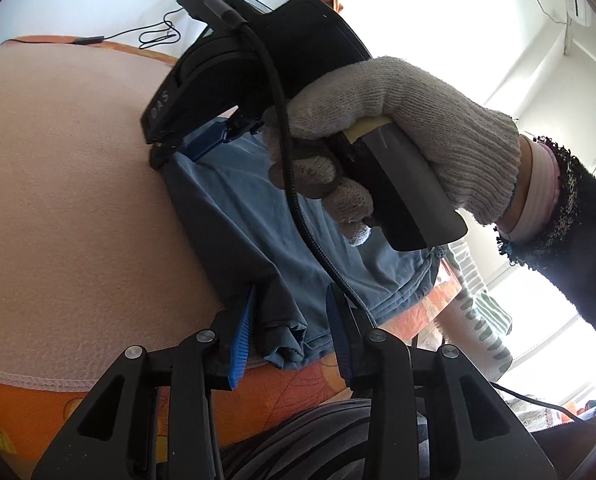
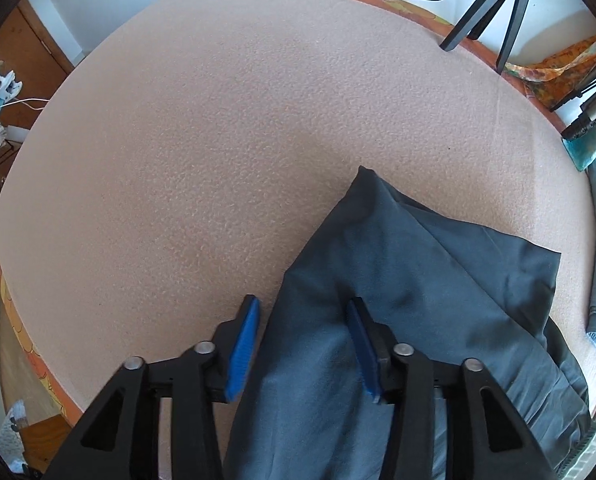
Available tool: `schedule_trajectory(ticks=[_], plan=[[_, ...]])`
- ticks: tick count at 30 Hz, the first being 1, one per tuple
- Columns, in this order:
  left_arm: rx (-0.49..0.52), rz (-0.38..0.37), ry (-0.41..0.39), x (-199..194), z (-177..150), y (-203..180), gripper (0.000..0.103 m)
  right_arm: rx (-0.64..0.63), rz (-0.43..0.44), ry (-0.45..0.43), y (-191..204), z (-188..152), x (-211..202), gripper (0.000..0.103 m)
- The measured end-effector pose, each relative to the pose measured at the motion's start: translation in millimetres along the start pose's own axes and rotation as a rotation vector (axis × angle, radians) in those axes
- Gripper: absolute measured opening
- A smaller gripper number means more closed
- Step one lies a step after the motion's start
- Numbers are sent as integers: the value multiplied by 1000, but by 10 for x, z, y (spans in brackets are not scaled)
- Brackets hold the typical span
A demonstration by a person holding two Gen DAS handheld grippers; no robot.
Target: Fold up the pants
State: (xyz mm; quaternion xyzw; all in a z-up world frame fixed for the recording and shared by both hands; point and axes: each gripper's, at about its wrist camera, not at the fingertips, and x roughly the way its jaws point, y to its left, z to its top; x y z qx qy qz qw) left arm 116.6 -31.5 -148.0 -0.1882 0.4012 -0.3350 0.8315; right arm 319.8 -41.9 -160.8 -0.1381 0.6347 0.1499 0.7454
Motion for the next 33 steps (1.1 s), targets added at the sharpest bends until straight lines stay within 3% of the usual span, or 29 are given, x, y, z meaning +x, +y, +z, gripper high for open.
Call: schedule_trajectory(ticks=[1, 3, 6, 8, 10, 12, 15, 18, 25, 33], plan=[[-2, 17, 0, 0, -2, 1, 40, 8, 13, 0, -30, -9, -10, 29], [-9, 63, 7, 12, 24, 44, 63, 33, 59, -2, -106, -39, -38, 12], [-60, 88, 48, 147, 61, 125, 64, 71, 116, -29, -208, -114, -106, 3], [-72, 57, 61, 207, 70, 155, 64, 87, 140, -64, -261, -175, -183, 1], [-57, 38, 66, 232, 72, 139, 60, 110, 175, -104, -340, -243, -279, 1], [-35, 15, 64, 240, 106, 98, 30, 137, 200, -139, -416, -305, -373, 0], [19, 7, 47, 212, 188, -37, 17, 179, 244, -189, -650, -420, -529, 0], [83, -5, 39, 198, 297, -213, 12, 212, 271, -235, -895, -512, -670, 0], [196, -59, 49, 296, 540, -670, 10, 289, 322, -332, -1372, -588, -997, 0], [265, -157, 110, 617, 584, -1124, 10, 352, 310, -402, -1965, -999, -1282, 0]])
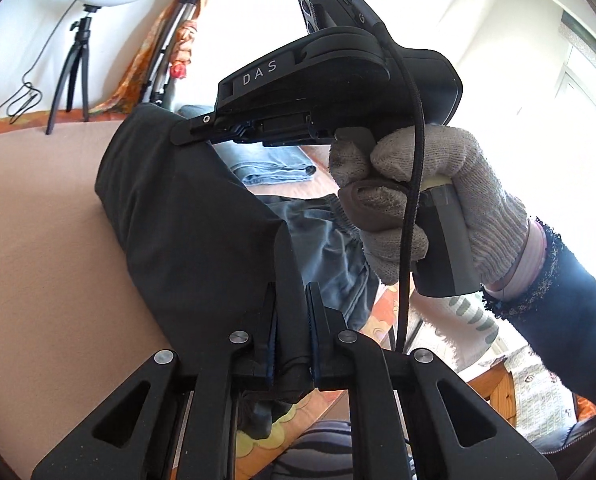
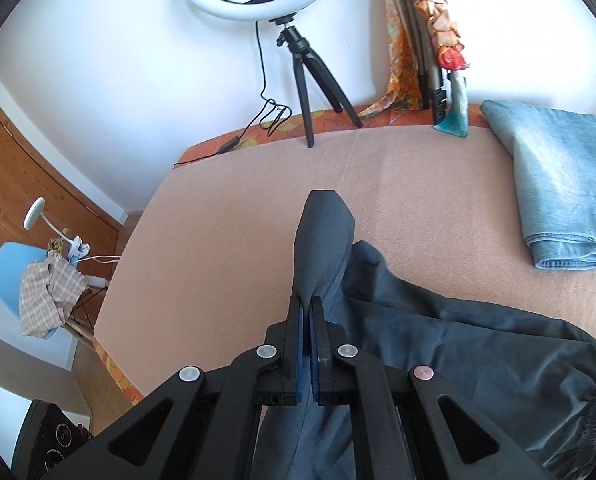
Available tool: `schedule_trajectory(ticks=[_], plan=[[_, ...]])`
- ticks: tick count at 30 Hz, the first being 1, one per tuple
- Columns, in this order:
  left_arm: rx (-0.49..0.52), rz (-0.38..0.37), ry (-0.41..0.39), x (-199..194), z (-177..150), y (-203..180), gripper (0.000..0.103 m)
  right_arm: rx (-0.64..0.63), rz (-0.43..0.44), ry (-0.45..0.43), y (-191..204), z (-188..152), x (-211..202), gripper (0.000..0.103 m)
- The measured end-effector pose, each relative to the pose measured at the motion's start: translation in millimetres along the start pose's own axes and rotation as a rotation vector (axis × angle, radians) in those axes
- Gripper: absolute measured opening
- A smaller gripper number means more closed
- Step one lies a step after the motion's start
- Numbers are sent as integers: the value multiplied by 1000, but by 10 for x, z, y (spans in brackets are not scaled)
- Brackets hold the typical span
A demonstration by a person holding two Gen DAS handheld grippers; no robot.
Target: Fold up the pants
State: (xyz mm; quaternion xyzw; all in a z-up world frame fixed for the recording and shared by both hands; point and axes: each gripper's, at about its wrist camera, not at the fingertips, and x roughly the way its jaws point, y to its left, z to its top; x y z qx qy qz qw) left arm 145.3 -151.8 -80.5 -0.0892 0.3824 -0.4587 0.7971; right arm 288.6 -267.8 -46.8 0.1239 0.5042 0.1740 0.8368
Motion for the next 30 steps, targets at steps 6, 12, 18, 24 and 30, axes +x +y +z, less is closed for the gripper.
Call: schedule_trajectory(ticks=[6, 12, 18, 24, 30], plan=[[49, -80, 77, 435, 182, -294, 10, 34, -51, -27, -508, -90, -309, 0], [78, -131, 152, 863, 293, -475, 10, 74, -113, -28, -1045, -225, -548, 0], [127, -167, 192, 1178, 358, -709, 10, 111, -166, -35, -1405, -370, -742, 0], [168, -201, 226, 1496, 414, -937, 10, 134, -227, -44, -1710, -480, -926, 0], [179, -229, 269, 1731, 351, -1140, 10, 162, -270, -27, -2042, -623, -967, 0]])
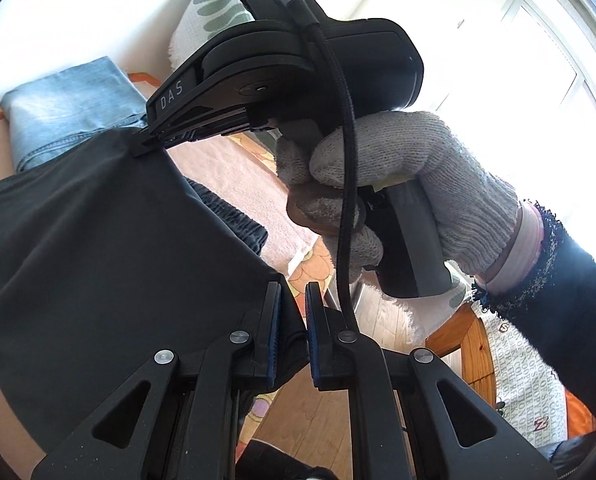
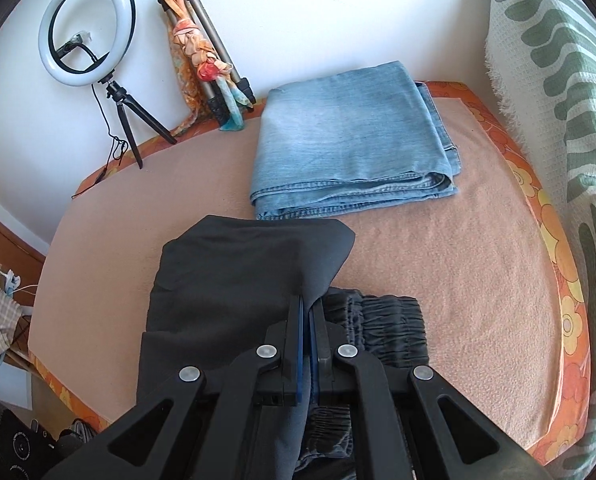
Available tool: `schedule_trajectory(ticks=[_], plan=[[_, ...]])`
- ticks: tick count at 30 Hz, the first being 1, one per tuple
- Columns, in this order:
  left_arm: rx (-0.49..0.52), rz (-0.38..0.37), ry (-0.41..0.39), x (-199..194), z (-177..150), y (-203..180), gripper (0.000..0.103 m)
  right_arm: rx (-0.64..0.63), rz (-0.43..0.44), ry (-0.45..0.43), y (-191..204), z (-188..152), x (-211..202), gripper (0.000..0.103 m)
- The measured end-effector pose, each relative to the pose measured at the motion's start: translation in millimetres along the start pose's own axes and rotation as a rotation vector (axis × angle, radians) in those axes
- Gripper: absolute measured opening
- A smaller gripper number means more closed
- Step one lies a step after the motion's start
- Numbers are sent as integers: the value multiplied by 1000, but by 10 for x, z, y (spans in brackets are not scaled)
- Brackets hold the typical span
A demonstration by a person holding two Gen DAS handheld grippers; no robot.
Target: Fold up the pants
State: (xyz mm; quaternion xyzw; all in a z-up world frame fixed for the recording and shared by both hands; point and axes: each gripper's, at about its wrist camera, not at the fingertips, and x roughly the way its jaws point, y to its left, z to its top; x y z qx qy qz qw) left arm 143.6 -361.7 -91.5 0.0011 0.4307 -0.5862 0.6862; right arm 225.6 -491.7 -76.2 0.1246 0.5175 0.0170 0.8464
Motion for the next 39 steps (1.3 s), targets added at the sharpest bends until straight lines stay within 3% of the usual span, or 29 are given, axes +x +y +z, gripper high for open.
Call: schedule_trajectory(ticks=[4, 6, 10, 17, 20, 21, 22, 23, 27, 31, 34, 39], plan=[[40, 20, 55, 24, -50, -74, 11, 21, -24, 7, -200, -44, 85, 0], [64, 41, 60, -63, -86, -63, 20, 31, -31, 6, -283, -50, 126, 0], [39, 62, 22, -398, -142, 67, 23, 45, -40, -17, -381, -33, 192, 0], [-54, 214, -81, -1021, -252, 494, 25, -13, -70, -13, -311, 22, 325, 2], [-124, 270, -111, -1158, -234, 780, 33, -43, -107, -30, -270, -15, 237, 13], [-157, 273, -117, -1168, -212, 857, 38, -61, -129, -39, -247, -37, 183, 30], [-189, 272, -121, -1194, -212, 957, 40, -67, -153, -54, -232, -69, 113, 37], [-209, 273, -124, -1220, -225, 1050, 42, -69, -161, -72, -213, -108, 30, 38], [-263, 282, -116, -1166, -207, 1327, 43, -40, -49, -135, -110, -354, -348, 38], [-329, 262, -111, -1088, -210, 1595, 47, -84, 87, -150, 236, -774, -603, 38], [-409, 235, -109, -997, -223, 1800, 48, -60, 236, -80, 496, -1157, -553, 38], [-524, 199, -128, -895, -268, 2073, 48, 33, 408, 45, 803, -1604, -201, 38]])
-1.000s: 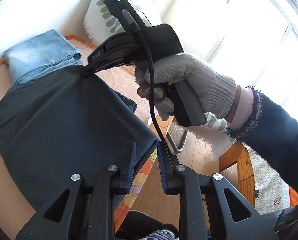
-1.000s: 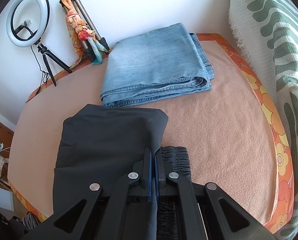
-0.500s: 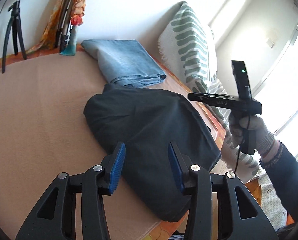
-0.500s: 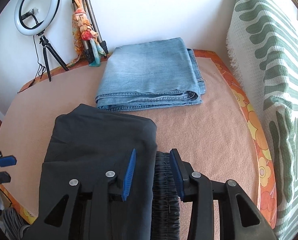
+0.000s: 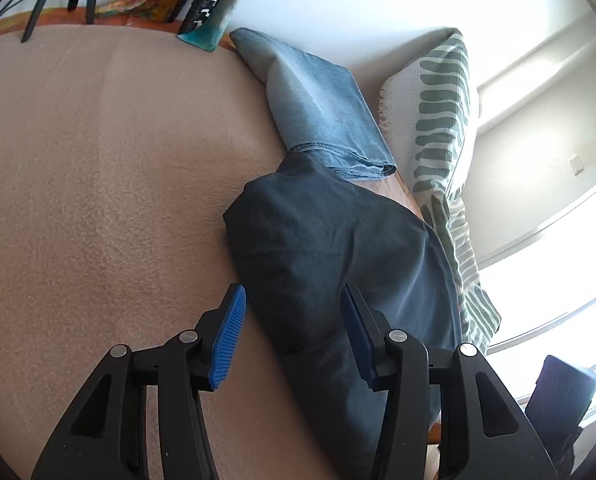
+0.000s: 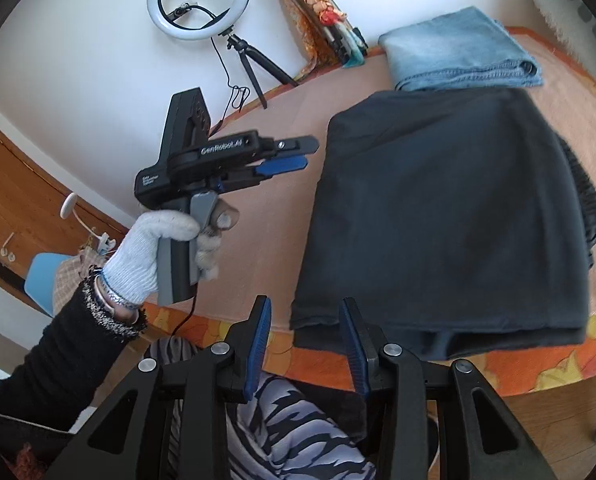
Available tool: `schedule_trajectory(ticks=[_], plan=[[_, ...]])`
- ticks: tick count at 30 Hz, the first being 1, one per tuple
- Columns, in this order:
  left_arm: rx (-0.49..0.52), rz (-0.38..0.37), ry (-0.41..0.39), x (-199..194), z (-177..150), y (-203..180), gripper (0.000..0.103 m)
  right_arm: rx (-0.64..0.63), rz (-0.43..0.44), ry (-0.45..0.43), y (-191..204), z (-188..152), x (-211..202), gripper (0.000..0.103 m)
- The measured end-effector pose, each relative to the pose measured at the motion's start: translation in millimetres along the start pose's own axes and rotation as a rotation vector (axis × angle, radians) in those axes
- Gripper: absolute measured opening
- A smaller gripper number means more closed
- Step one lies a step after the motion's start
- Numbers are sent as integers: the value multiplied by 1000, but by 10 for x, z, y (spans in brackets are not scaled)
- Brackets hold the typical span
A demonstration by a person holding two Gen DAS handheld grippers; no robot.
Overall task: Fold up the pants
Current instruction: 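Open the right gripper and smooth the folded pants with the left gripper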
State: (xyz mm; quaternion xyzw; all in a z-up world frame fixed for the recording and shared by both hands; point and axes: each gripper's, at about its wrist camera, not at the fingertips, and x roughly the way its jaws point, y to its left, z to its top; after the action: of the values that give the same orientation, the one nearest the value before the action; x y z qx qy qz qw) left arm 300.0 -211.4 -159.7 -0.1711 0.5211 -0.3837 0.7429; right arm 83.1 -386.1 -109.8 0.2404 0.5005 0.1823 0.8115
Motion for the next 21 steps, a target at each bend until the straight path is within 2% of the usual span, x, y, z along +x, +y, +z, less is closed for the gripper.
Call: schedule_trajectory(ticks=[3, 9, 15, 19, 21], plan=[[-54, -24, -3, 51, 32, 114, 48, 78, 33, 49, -55, -131, 295, 38], [-73, -33, 18, 144, 85, 163, 48, 167, 57, 28, -115, -198, 466, 39], [-114, -84, 15, 223, 118, 205, 48, 209, 30, 26, -119, -226, 584, 39], [-97, -99, 21, 248, 114, 155, 48, 213, 5, 19, -58, -181, 656, 38], [-86, -98, 17, 260, 116, 140, 47, 199, -23, 14, -18, -159, 684, 34]])
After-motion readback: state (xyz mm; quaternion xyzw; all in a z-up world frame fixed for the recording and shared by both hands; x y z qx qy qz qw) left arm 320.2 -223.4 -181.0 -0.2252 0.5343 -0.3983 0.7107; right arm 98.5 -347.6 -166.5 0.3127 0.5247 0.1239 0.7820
